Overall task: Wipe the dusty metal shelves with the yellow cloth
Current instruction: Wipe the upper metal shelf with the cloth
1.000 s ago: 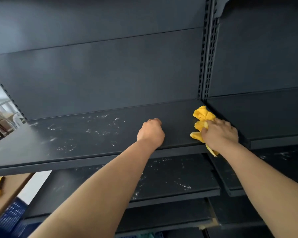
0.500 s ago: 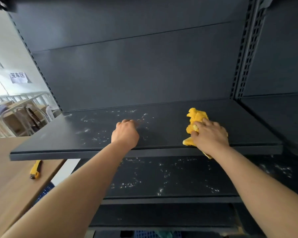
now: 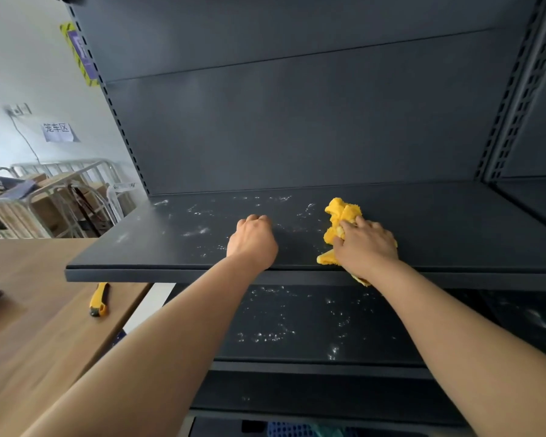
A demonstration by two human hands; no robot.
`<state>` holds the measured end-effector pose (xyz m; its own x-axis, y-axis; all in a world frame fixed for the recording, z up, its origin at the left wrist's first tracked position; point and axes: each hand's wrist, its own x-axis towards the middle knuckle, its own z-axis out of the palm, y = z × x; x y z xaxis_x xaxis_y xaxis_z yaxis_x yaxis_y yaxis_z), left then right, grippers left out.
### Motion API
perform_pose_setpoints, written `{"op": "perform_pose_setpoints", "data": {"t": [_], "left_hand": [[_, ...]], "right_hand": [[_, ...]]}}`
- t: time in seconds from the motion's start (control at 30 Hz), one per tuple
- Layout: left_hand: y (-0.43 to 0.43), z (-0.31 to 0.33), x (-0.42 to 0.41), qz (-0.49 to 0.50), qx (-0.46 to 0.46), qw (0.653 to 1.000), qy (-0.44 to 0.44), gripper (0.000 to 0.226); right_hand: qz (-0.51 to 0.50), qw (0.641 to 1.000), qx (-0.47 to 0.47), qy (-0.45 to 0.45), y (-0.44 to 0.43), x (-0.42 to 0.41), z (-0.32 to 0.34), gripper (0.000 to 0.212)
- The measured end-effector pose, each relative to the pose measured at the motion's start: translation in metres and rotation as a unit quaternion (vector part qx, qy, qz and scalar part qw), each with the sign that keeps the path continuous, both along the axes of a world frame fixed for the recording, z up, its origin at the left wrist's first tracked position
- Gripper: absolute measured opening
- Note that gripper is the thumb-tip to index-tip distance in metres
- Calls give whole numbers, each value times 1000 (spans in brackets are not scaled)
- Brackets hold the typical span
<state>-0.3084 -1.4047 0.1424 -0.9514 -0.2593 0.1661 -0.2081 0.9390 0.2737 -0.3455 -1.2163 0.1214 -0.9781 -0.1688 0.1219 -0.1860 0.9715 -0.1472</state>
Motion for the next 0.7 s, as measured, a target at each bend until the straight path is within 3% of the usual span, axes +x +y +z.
{"op": "perform_pose_setpoints", "data": {"t": [0.37,0.7], "left_hand": [[-3,4,-46,-26,36,999,12,51],[-63,9,-92,70,-13,996,-46,49]], "right_hand": [[6,999,0,-33,-2,-54,5,51],[16,999,6,-49,-25,-130,8,52]]}}
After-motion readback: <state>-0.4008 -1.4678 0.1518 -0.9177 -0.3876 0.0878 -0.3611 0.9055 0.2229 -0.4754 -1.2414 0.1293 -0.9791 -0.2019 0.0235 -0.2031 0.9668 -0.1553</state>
